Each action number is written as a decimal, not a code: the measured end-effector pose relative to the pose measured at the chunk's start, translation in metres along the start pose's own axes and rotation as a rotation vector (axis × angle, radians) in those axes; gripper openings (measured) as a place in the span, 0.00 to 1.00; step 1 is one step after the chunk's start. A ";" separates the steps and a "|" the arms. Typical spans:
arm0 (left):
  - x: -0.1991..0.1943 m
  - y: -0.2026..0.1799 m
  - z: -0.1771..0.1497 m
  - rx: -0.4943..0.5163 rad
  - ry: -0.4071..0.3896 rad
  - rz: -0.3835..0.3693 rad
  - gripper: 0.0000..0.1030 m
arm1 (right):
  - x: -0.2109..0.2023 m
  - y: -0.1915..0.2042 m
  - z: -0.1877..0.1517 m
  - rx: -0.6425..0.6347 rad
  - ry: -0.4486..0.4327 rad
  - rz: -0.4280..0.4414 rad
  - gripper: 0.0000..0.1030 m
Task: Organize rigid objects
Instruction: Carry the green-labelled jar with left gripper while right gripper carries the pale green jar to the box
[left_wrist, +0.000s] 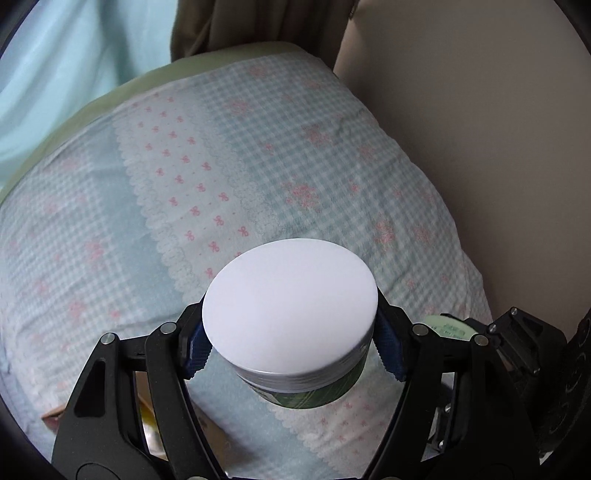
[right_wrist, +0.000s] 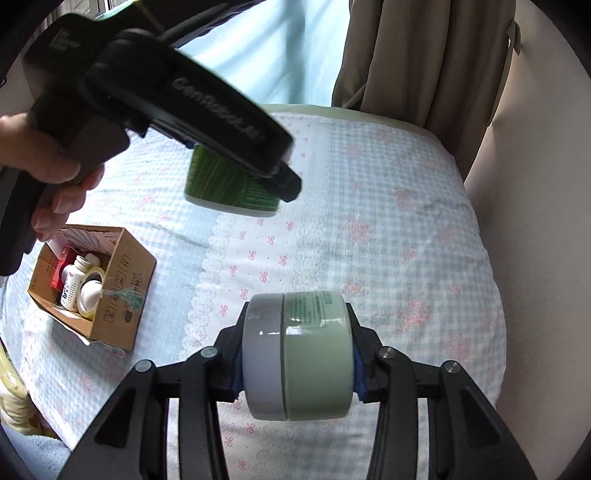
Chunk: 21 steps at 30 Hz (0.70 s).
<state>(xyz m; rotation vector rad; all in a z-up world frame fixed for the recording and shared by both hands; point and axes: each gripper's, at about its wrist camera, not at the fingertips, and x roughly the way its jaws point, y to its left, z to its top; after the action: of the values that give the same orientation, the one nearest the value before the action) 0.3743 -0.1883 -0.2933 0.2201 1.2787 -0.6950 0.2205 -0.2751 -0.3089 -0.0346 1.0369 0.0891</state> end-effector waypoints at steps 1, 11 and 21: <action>-0.012 0.005 -0.007 -0.019 -0.011 -0.002 0.68 | -0.010 0.005 0.003 -0.002 -0.005 -0.003 0.39; -0.133 0.087 -0.104 -0.128 -0.104 0.035 0.68 | -0.089 0.084 0.041 -0.028 -0.043 0.017 0.39; -0.188 0.202 -0.211 -0.205 -0.111 0.049 0.68 | -0.084 0.207 0.067 -0.023 0.006 0.078 0.39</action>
<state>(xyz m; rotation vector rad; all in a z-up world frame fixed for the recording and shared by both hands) 0.3021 0.1449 -0.2266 0.0442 1.2242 -0.5223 0.2169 -0.0694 -0.1996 -0.0155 1.0432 0.1719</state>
